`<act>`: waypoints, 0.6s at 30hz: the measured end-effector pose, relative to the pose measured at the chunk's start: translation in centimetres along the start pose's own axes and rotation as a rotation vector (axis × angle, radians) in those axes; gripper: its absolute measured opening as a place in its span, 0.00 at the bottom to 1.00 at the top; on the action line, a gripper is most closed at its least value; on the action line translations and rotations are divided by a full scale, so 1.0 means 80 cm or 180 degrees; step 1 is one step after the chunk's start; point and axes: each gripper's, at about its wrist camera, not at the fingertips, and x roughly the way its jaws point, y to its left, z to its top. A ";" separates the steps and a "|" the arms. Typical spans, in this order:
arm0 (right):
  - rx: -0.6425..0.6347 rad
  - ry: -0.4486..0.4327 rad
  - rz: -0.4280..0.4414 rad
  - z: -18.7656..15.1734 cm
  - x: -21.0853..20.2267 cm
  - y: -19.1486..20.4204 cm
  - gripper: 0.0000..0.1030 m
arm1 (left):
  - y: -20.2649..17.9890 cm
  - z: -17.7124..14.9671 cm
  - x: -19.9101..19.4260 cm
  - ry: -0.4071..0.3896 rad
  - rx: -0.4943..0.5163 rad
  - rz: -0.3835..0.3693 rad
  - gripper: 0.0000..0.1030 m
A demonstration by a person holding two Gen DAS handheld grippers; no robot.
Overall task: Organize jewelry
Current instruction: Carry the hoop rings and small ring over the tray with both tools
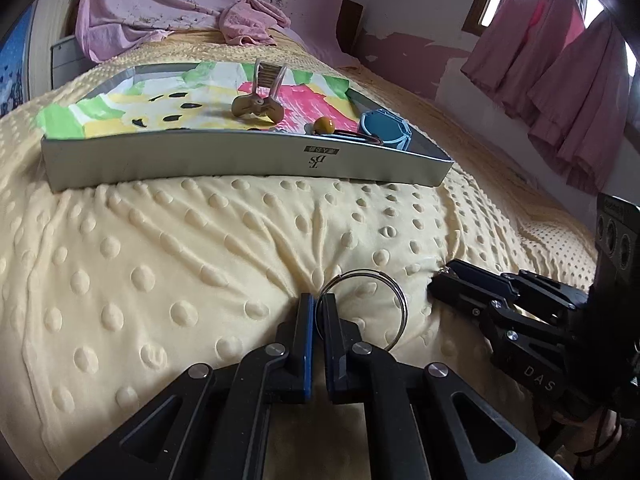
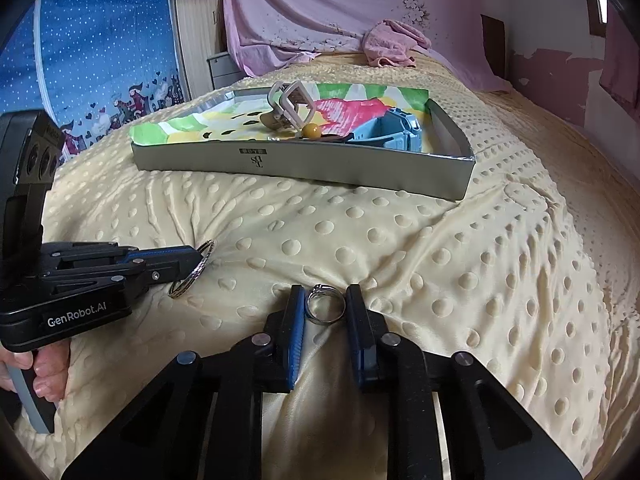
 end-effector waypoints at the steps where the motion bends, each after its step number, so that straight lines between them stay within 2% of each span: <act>1: 0.0002 -0.0019 0.0081 0.000 -0.001 0.001 0.18 | 0.003 -0.005 -0.004 -0.0026 -0.0053 -0.0034 0.05; 7: -0.0096 -0.0075 0.0150 -0.003 -0.005 0.011 0.18 | 0.015 -0.025 -0.024 -0.0199 -0.0320 -0.0148 0.04; 12: -0.0057 -0.0206 0.0196 0.003 -0.011 0.012 0.18 | 0.018 -0.016 -0.040 -0.0400 -0.0370 -0.0049 0.04; 18: 0.0056 -0.0532 0.0261 0.041 -0.006 0.011 0.18 | 0.028 0.011 -0.064 -0.0744 -0.0416 0.0155 0.04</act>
